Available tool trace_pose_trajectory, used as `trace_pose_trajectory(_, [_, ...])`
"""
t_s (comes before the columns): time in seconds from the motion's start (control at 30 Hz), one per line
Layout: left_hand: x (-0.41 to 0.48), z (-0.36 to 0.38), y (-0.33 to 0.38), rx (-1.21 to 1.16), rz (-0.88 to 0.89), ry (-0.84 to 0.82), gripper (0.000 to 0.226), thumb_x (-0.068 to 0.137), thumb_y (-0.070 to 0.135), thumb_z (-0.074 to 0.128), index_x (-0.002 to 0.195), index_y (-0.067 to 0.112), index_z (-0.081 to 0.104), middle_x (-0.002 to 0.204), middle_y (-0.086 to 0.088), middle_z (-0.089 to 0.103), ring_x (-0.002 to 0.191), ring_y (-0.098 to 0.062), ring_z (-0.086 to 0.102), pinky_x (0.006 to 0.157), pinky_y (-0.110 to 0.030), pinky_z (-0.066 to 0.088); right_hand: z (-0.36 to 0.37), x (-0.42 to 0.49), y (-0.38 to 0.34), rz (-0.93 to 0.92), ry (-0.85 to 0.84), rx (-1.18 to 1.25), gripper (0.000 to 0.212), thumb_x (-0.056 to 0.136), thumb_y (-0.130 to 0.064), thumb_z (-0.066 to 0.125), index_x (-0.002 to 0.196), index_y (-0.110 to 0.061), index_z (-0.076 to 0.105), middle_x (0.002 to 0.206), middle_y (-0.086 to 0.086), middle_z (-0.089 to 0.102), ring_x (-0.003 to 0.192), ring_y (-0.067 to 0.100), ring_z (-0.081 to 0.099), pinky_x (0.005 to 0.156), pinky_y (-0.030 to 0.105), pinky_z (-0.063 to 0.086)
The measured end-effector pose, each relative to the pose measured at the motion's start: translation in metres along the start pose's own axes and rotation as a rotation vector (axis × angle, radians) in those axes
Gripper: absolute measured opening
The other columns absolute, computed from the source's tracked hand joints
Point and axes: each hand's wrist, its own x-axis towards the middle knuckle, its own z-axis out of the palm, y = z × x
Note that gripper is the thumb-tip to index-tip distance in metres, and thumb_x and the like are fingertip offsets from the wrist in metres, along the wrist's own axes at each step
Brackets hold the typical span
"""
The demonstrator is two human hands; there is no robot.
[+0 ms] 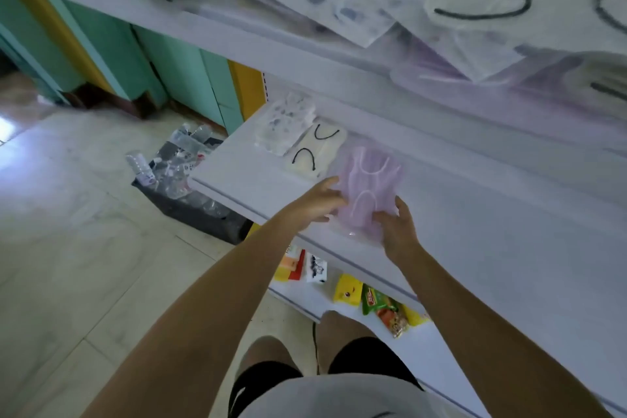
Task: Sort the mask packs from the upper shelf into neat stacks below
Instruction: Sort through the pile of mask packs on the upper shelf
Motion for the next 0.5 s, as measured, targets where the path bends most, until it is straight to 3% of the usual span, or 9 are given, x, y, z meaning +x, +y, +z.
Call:
trace_pose_trajectory(0.1, [0.043, -0.009, -0.002, 0.068, 0.103, 0.03, 0.065, 0.09, 0.002, 0.055, 0.147, 0.016, 0.026, 0.145, -0.003, 0.037, 0.123, -0.02, 0.046, 0.087, -0.027, 0.039, 0.013, 0.048, -0.008, -0.058, 0.029, -0.059, 0.057, 0.075, 0.006, 0.055, 0.13, -0.009, 0.048, 0.104, 0.01, 0.058, 0.077, 0.019, 0.058, 0.05, 0.018, 0.048])
trace_pose_trajectory(0.3, [0.124, -0.014, -0.01, 0.441, 0.301, 0.161, 0.059, 0.085, -0.006, 0.054, 0.141, 0.001, 0.036, 0.145, -0.014, 0.038, 0.128, -0.027, 0.043, 0.095, -0.024, 0.037, 0.033, 0.123, 0.001, -0.123, 0.037, -0.19, 0.047, 0.078, -0.006, 0.061, 0.125, -0.005, 0.051, 0.104, 0.014, 0.061, 0.08, 0.023, 0.061, 0.05, 0.018, 0.049])
trace_pose_trajectory(0.33, [0.134, -0.014, -0.013, 0.516, 0.306, 0.158, 0.058, 0.086, -0.005, 0.053, 0.141, 0.0, 0.036, 0.146, -0.016, 0.036, 0.13, -0.028, 0.04, 0.099, -0.027, 0.036, 0.035, 0.131, 0.005, -0.117, 0.037, -0.246, 0.048, 0.079, -0.012, 0.063, 0.125, -0.007, 0.05, 0.105, 0.012, 0.061, 0.081, 0.022, 0.061, 0.055, 0.02, 0.051])
trace_pose_trajectory(0.43, [0.153, -0.013, -0.029, 0.714, 0.309, 0.115, 0.049, 0.088, 0.0, 0.048, 0.136, 0.002, 0.041, 0.142, -0.018, 0.034, 0.132, -0.031, 0.036, 0.104, -0.032, 0.032, 0.037, 0.15, 0.019, -0.06, 0.108, -0.434, 0.079, 0.062, -0.04, 0.067, 0.133, -0.02, 0.041, 0.121, 0.011, 0.059, 0.106, 0.032, 0.059, 0.089, 0.041, 0.051])
trace_pose_trajectory(0.5, [0.16, -0.011, -0.036, 0.867, 0.357, 0.123, 0.04, 0.089, 0.012, 0.049, 0.129, 0.005, 0.048, 0.138, -0.018, 0.035, 0.133, -0.032, 0.031, 0.108, -0.034, 0.026, 0.038, 0.153, 0.023, -0.059, 0.161, -0.593, 0.07, 0.073, -0.039, 0.064, 0.134, -0.017, 0.038, 0.129, 0.013, 0.051, 0.118, 0.035, 0.048, 0.1, 0.042, 0.042])
